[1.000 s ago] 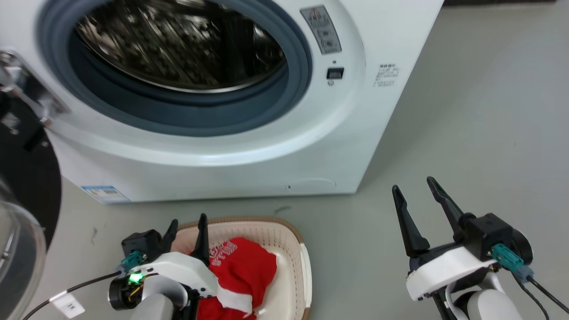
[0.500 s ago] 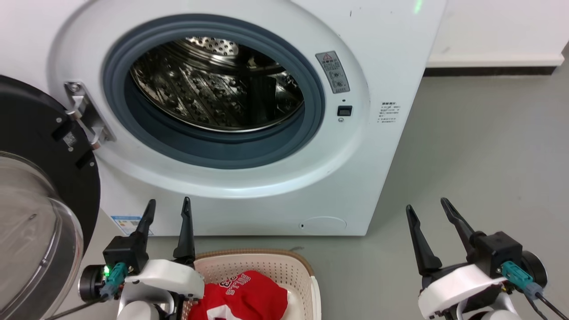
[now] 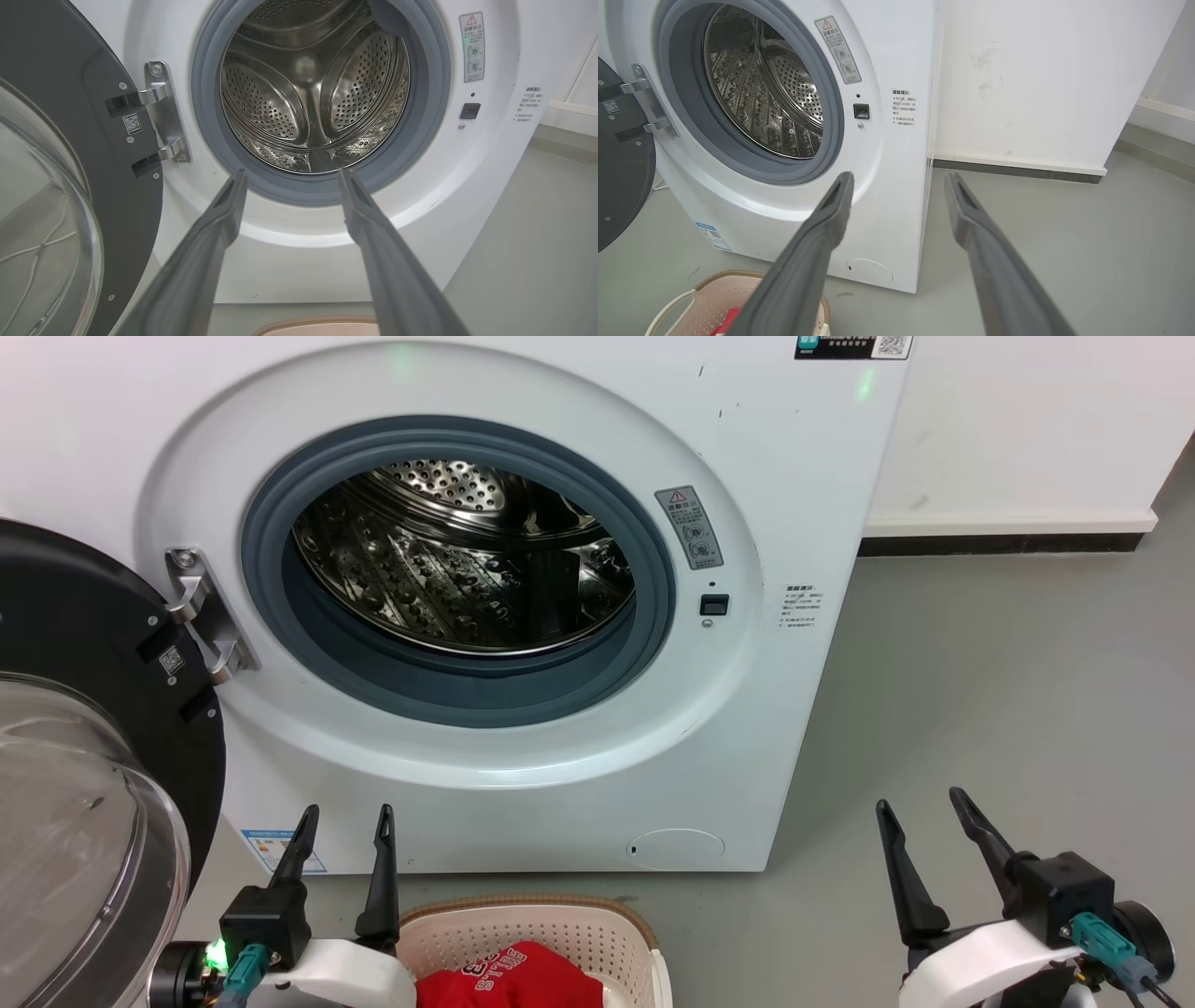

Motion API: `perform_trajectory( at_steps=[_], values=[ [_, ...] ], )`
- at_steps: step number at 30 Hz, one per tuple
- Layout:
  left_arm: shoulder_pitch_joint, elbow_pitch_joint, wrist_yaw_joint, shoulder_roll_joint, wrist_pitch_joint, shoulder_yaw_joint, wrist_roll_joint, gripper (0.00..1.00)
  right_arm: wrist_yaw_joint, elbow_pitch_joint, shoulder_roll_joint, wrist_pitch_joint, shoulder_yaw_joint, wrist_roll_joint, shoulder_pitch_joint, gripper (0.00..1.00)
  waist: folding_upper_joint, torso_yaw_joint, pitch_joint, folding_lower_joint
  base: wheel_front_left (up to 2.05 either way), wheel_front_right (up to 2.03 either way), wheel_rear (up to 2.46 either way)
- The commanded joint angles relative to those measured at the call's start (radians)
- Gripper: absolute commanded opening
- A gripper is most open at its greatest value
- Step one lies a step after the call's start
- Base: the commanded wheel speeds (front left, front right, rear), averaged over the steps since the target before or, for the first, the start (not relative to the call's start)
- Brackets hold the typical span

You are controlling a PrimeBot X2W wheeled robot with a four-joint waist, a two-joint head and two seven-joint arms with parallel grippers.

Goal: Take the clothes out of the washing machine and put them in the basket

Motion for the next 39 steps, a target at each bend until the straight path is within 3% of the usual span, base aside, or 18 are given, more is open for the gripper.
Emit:
perform_trajectory(
  at_steps=[1, 23, 25, 26, 29, 39],
  values=[
    [0.013, 0.006, 0.005, 0.008, -0.002, -0.001, -0.001, 1.0, -0.001, -0.005, -0.001, 0.003, -0.005, 0.0, 0.017, 1.0, 0.0, -0.003, -0.003, 0.0002, 0.0, 0.0, 0.0],
    [0.003, 0.005, 0.033, 0.028, 0.002, -0.006, -0.007, 1.0, -0.001, -0.005, -0.001, 0.01, -0.008, 0.013, 0.036, 1.0, 0.0, -0.015, -0.004, 0.0002, 0.0, 0.0, 0.0],
    [0.003, -0.001, 0.015, 0.027, 0.0, -0.007, -0.023, 1.0, -0.001, -0.003, -0.001, 0.011, -0.007, 0.019, 0.037, 1.0, 0.0, -0.015, -0.003, 0.0002, 0.0, 0.0, 0.0],
    [0.007, 0.008, 0.014, 0.024, 0.005, -0.008, -0.027, 0.0, 0.0, 0.001, 0.0, 0.008, -0.007, 0.018, 0.023, 0.0, 0.0, -0.015, -0.003, 0.0002, 0.0, 0.0, 0.0],
    [-0.003, 0.023, 0.012, 0.022, 0.017, 0.002, -0.047, 0.0, 0.0, 0.003, 0.0, 0.004, -0.001, 0.038, 0.029, 0.0, 0.0, -0.015, -0.002, 0.0002, 0.0, 0.0, 0.0],
    [-0.017, 0.025, 0.0, 0.014, 0.073, 0.021, -0.254, 0.0, 0.0, 0.035, -0.015, 0.018, -0.011, 0.276, -0.002, 0.0, 0.0, -0.011, 0.0, 0.0002, 0.0, 0.0, 0.0]
  ],
)
